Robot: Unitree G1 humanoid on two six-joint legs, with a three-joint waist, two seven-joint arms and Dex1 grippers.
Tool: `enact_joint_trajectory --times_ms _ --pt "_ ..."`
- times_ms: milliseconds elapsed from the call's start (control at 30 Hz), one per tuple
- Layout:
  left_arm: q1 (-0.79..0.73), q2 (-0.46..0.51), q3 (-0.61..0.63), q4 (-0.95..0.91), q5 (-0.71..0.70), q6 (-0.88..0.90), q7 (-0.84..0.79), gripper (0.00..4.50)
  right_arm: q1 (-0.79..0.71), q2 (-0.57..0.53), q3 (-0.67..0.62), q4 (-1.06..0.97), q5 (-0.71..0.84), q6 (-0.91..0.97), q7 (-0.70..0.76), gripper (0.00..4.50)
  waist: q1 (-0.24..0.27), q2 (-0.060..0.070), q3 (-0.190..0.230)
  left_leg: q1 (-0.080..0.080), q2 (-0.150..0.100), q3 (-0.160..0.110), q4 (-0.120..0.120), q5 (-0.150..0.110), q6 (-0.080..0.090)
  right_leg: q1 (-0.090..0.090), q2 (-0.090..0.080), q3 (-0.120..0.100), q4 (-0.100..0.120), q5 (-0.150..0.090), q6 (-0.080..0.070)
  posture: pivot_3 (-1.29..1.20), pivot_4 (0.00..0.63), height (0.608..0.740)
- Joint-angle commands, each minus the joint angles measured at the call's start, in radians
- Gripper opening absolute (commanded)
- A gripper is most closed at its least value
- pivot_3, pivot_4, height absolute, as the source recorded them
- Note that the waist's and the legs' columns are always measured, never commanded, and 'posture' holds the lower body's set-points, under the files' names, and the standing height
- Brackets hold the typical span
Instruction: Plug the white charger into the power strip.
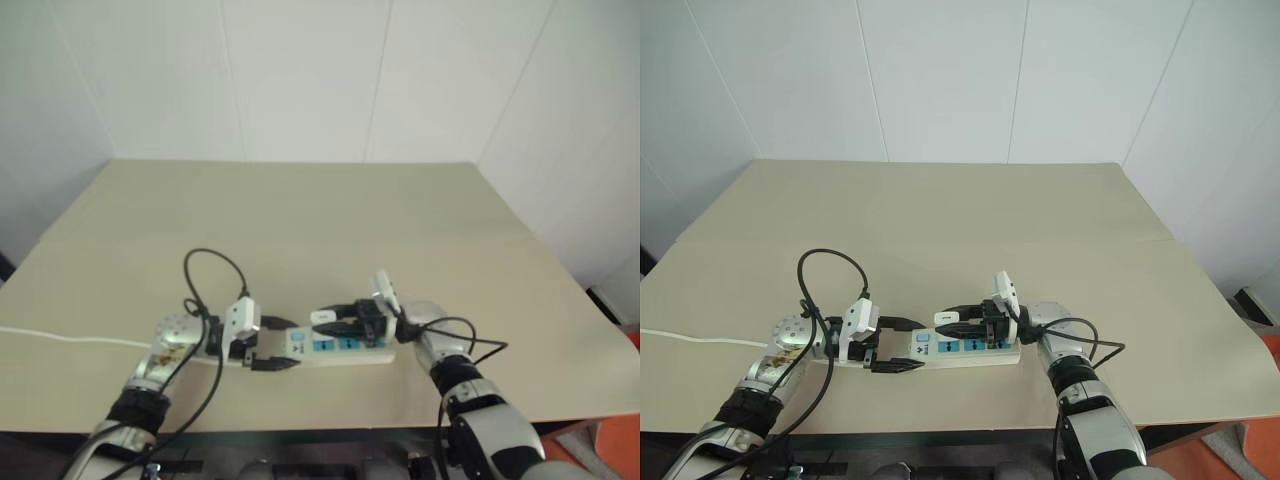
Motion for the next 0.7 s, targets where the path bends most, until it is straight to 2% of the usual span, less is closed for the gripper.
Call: enact_joint_trajectory --times_ms 33,267,700 --pt "0.02 0.028 0.008 -0.01 0.029 0.008 0.012 3.19 0.065 -0.067 0.054 0.136 -0.125 -0.025 -0.005 1.13 0.0 0.001 0.0 0.0 0.0 0.0 0.0 0.0 0.0 0.0 0.0 0.0 0.0 0.0 0.0 0.0 0.15 0.74" --pt "0.025 0.031 0.009 -0.019 0.028 0.015 0.018 3.19 0.067 -0.113 0.083 0.165 -0.154 -0.109 -0.029 1.13 0.0 0.007 0.0 0.0 0.0 0.0 0.0 0.0 0.0 0.0 0.0 0.0 0.0 0.0 0.0 0.0 0.15 0.74" --pt "0.027 0.03 0.01 -0.035 0.019 0.033 0.025 3.19 0.049 -0.108 0.098 0.187 -0.141 -0.133 -0.021 1.13 0.001 0.009 0.0 0.001 0.0 0.0 0.0 0.0 0.0 0.0 -0.001 0.0 0.0 -0.001 0.0 0.0 0.15 0.74"
